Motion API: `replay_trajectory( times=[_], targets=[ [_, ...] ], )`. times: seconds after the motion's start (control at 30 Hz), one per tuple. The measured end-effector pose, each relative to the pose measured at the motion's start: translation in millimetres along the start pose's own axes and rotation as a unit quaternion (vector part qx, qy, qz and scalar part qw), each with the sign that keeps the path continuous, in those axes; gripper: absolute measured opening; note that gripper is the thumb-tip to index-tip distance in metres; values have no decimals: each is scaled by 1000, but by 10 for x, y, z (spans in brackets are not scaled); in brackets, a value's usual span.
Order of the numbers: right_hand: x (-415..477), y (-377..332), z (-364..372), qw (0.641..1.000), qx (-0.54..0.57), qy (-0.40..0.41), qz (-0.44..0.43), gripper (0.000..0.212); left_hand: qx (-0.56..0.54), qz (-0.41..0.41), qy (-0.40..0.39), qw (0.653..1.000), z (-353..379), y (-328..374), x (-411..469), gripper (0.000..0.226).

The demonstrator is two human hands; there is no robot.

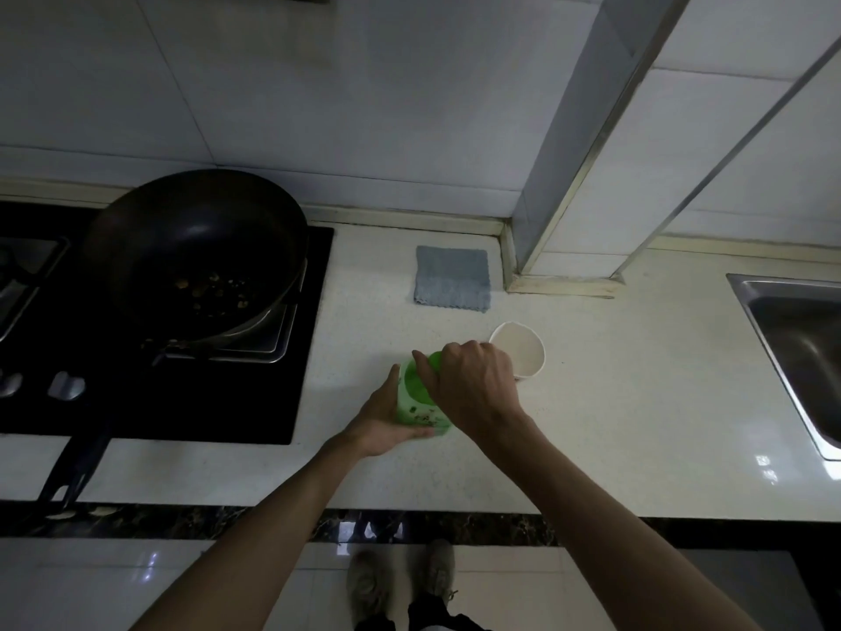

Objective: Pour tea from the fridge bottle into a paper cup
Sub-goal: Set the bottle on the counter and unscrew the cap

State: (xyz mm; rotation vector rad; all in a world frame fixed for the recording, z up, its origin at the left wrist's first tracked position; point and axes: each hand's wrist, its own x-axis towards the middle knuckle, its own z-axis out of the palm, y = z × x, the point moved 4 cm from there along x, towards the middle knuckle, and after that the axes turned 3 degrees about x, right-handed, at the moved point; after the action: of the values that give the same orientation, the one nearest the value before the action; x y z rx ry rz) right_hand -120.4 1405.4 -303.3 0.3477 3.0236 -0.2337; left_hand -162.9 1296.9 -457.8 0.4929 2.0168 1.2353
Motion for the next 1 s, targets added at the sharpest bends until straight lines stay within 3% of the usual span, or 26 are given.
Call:
replay_trajectory(
  times=[0.23,0.47,0.53,0.63,0.83,1.0],
  targets=[
    [-50,28,-18,997,22,12,-73,50,11,6,3,1000,-3,4,-13,93],
    [-123,62,-131,983,-33,-42,-177,39,13,5,1,1000,10,42,-46,90],
    [-119,47,-166,977,-42,-52,-200,44,6,2,3,1000,10,41,-51,92],
    [-117,49,-206,979,-9,-57,-196,46,2,-2,5,1000,18,34,-48,91],
    [-45,41,-114,996,39,5,-74,48,1,-8,3,1000,31,7,-37,89],
    [-74,1,-81,987,73,26,-143,36,11,-6,14,1000,28,13,-42,90]
  ],
)
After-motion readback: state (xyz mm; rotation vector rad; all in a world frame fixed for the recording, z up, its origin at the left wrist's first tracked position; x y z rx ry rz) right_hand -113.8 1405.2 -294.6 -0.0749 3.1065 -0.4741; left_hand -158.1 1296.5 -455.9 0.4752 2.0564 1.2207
